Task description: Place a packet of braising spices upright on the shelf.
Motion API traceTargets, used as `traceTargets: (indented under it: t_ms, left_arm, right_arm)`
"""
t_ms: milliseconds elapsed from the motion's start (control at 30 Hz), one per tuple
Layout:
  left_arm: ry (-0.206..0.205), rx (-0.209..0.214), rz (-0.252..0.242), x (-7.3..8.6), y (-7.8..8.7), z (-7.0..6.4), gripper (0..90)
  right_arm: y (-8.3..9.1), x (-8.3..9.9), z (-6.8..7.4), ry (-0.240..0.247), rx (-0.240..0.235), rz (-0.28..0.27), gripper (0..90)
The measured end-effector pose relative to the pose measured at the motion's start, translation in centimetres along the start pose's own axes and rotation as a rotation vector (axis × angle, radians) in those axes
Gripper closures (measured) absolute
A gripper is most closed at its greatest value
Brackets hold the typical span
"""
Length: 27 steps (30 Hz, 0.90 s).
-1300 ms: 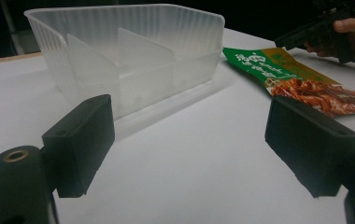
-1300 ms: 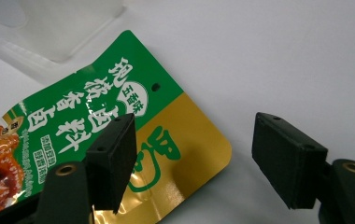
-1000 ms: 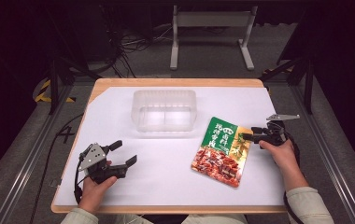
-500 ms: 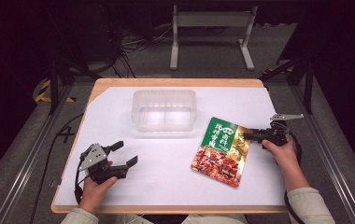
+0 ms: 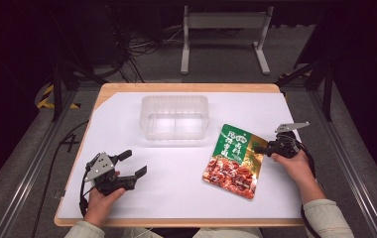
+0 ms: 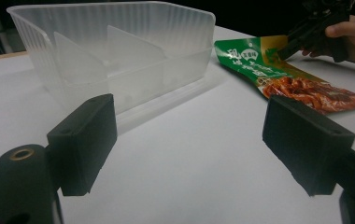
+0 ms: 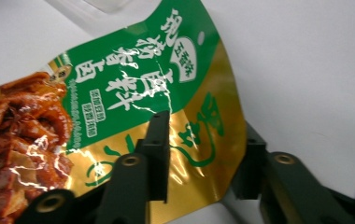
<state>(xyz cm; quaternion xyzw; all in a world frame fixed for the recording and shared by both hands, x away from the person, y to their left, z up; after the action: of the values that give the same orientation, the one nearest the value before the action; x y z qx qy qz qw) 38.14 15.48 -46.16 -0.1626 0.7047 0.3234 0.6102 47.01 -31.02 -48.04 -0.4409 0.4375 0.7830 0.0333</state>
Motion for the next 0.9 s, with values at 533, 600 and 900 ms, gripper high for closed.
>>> traceTargets:
  t_ms: [533,600,900]
  left_arm:
    - [-0.028,-0.004,0.074,0.2,-0.8,-0.8,26.0]
    - [-0.029,-0.006,0.086,0.2,-0.9,-0.9,21.5]
    - [-0.066,0.028,0.082,-1.5,-2.0,-2.5,23.8]
  right_arm:
    - [1.6,-1.3,1.3,0.106,0.088,-0.053,90.0]
    - [1.9,-1.5,1.5,0.115,0.092,-0.06,90.0]
    - [5.7,-4.1,5.4,0.231,0.125,-0.164,90.0]
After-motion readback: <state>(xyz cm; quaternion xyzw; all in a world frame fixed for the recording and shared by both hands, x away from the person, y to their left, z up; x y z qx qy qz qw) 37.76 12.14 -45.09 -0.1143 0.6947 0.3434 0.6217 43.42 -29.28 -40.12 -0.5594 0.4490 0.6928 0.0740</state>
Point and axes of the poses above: each handheld gripper's, and its own axes: y roughly backward along the jaws, x roughly out of its underside, z roughly to its left, the point moved 7 cm from there along -y, roughly forward along the jaws, and after that the axes turned 3 degrees about -y, right-handed, at the moved point
